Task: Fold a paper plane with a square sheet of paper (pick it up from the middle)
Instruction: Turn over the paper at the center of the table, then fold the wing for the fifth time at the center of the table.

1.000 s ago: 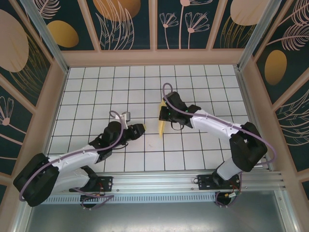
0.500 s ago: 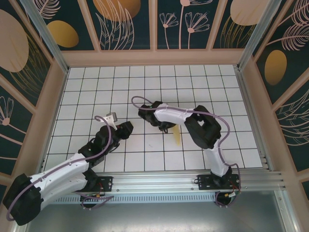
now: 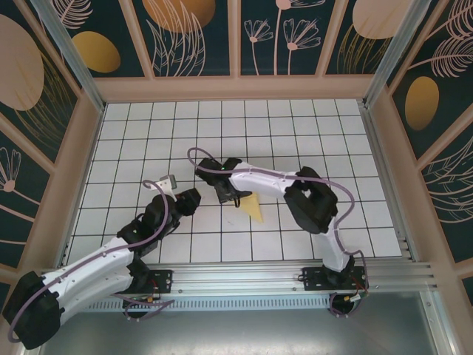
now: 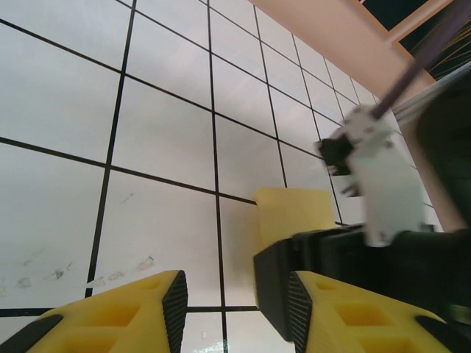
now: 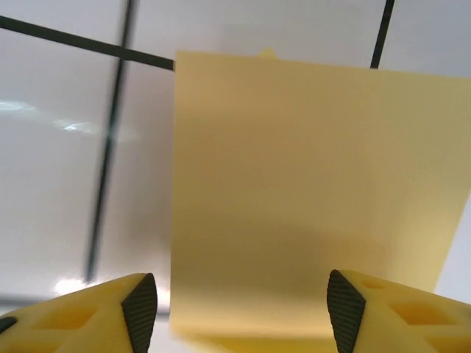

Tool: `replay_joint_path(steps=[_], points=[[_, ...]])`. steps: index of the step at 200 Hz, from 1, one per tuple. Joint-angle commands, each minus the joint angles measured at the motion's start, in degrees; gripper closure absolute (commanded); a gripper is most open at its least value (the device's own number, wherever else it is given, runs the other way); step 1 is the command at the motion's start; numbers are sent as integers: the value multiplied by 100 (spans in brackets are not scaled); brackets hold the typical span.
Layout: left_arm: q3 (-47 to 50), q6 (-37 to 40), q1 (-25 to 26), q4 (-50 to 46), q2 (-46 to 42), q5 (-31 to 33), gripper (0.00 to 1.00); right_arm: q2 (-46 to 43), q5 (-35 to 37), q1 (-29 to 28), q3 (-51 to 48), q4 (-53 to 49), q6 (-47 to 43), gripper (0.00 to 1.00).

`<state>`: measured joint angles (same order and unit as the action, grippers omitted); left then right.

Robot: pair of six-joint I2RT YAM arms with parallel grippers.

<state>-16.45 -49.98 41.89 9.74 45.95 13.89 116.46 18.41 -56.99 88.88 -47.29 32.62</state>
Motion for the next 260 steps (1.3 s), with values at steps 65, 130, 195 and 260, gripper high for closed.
replay_joint_path(steps=[65, 130, 195, 260], points=[[-150, 251, 2, 1015, 1237, -1420, 57, -3860, -3396, 1464, -4307, 3989, 130, 78], [-626, -180, 1, 1924, 2977, -2596, 58, -3720, -4359, 2016, -5012, 4836, 61, 94], [-830, -329, 2, 1971, 3444, -2817, 57, -3074, -4406, 2301, -4975, 5026, -71, 95], [-1036, -390, 1, 2061, 3865, -3119, 55, -2581, -4639, 2683, -5299, 5513, -64, 95]])
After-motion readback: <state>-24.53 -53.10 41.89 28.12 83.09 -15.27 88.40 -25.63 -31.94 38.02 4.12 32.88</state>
